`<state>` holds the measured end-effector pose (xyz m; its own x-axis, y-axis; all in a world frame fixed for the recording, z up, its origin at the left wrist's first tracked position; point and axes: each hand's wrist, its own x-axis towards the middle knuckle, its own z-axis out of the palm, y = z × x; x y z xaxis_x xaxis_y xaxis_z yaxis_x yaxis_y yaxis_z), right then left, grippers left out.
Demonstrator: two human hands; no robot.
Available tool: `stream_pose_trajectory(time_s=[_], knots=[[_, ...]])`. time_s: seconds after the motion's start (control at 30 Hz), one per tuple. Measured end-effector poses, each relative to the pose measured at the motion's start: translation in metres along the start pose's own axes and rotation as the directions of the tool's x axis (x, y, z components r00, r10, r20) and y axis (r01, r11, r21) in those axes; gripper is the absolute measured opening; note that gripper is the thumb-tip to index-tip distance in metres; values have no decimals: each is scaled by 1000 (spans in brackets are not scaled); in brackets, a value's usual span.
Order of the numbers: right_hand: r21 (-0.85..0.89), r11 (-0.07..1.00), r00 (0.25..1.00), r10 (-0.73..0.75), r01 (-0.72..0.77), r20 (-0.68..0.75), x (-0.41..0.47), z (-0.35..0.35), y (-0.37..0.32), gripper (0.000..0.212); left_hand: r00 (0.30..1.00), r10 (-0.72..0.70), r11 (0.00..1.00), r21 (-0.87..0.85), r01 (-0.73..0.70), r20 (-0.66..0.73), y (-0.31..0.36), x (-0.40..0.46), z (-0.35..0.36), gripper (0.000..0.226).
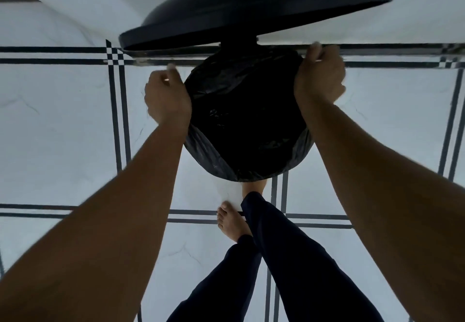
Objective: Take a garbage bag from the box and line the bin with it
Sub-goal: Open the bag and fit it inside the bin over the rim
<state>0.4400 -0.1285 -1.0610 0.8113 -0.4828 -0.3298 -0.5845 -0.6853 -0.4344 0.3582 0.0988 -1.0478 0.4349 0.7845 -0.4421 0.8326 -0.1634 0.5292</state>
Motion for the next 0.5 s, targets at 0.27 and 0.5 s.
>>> stream_pose_trajectory(time_s=[0.27, 0.5], knots=[[-57, 963, 952, 268, -262, 149, -45, -8, 53, 61, 871, -491, 767, -480, 426, -12, -47, -72, 2, 35], [333, 863, 919, 308, -379, 248, -36, -3, 63, 56, 786, -577, 582, -564, 586, 222, -69, -75, 11, 30]])
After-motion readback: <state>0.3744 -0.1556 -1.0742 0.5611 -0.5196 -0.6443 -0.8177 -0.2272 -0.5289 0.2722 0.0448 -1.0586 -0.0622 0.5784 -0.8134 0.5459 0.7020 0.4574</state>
